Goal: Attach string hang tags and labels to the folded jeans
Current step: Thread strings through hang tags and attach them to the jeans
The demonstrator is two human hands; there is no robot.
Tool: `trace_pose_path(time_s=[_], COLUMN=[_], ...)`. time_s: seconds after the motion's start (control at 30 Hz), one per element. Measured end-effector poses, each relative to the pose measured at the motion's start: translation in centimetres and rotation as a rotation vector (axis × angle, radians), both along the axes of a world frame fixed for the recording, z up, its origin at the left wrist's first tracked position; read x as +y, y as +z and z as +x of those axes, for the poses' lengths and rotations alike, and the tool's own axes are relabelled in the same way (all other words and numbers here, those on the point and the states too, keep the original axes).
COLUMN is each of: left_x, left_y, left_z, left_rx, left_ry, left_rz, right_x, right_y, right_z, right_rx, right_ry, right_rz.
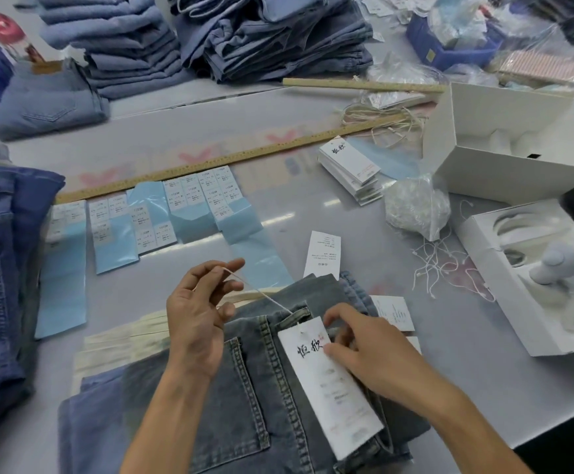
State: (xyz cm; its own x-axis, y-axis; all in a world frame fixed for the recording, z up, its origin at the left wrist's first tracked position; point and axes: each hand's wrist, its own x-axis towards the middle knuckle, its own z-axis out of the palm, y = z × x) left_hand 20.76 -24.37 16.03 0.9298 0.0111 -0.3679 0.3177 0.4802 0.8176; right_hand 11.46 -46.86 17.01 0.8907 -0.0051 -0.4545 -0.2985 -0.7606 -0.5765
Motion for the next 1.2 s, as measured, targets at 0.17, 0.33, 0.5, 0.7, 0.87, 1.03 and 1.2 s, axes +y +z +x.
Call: trace_pose_path(time_s=[0.17, 0.33, 0.5, 0.7, 0.87, 1.03, 1.2], left_x=[0.0, -0.5, -1.0, -1.7, -2.8, -3.2, -3.2], left_y=[0.5, 0.5, 0.3, 0.8, 1.2, 1.2, 0.6], left_z=[-0.2, -1.1, -2.2, -3.6, -4.1, -3.6, -3.4], left_rx=[-0.126, -0.232, -0.262, -0.342, -0.522, -0.615, -0.525], left_ry=[-0.104, -0.225, -0.325, -0.414, -0.507, -0.392, -0.532], left_rz=[0.022, 0.124, 0.223, 0.376, 0.587, 0.719, 0.628], right_x=[3.8, 4.6, 4.8, 4.0, 2.8, 2.4, 3.0], right_y=[-0.7, -2.0, -3.2, -1.7, 0.6, 1.8, 1.0], right_z=[-1.3, -0.8, -0.2, -0.6, -1.4, -2.1, -2.6], right_rx=[-0.546, -0.558, -0.58, -0.442, -0.399, -0.611, -0.529], right_ry=[0.086, 0.039, 0.037, -0.293, -0.406, -0.078, 0.216], right_rz=[-0.366, -0.253, -0.248, 0.335, 0.506, 0.155, -0.159])
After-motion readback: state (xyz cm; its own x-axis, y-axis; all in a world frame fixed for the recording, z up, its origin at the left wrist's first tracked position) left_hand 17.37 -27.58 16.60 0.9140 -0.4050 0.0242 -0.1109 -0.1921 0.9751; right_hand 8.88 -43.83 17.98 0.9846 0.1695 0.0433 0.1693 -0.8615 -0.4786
